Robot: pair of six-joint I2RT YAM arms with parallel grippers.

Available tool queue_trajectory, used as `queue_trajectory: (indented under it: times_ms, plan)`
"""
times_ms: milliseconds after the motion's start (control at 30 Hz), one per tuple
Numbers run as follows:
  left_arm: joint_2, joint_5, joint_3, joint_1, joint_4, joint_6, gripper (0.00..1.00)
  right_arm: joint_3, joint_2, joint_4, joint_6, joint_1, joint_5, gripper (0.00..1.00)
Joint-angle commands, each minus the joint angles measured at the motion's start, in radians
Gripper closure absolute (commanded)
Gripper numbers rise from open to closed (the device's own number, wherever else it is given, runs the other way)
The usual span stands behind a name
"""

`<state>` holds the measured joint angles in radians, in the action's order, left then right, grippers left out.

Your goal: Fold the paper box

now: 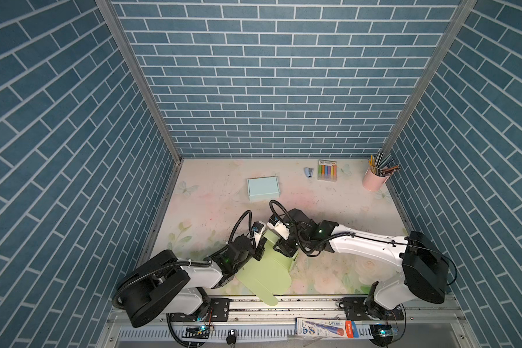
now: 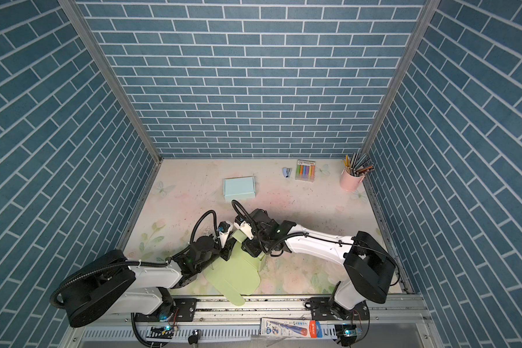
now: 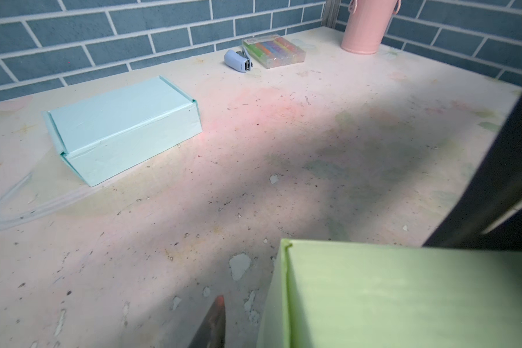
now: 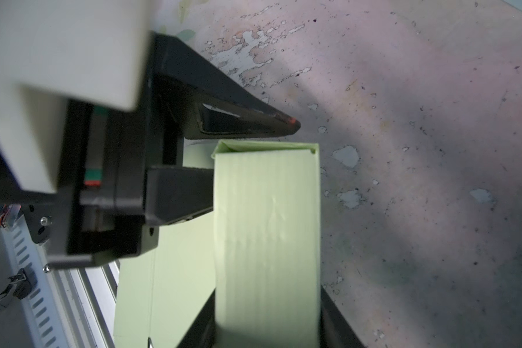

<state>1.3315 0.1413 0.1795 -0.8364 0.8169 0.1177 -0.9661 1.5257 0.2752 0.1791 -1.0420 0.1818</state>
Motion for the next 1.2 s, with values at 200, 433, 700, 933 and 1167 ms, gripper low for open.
queue_trajectory:
  times_ms: [200, 433, 700, 933, 1167]
  plan:
    - [-0.037, 0.156, 0.011, -0.062, -0.11, 0.045, 0.64, -0.002, -0.004, -0.018, 0.029, -0.018, -0.002, 0.61]
    - [-0.062, 0.168, 0.034, -0.078, -0.177, 0.057, 0.6, -0.002, -0.006, -0.008, 0.035, -0.026, -0.014, 0.62]
    - [-0.121, 0.182, 0.038, -0.092, -0.219, 0.052, 0.66, -0.012, 0.001, 0.007, 0.032, -0.029, -0.024, 0.63]
    - [-0.072, 0.189, 0.05, -0.092, -0.191, 0.052, 0.86, -0.029, 0.001, 0.004, 0.034, -0.048, 0.005, 0.63]
    - [-0.064, 0.123, -0.033, -0.092, -0.019, 0.034, 0.83, 0.024, -0.085, -0.107, 0.092, -0.081, 0.139, 0.59]
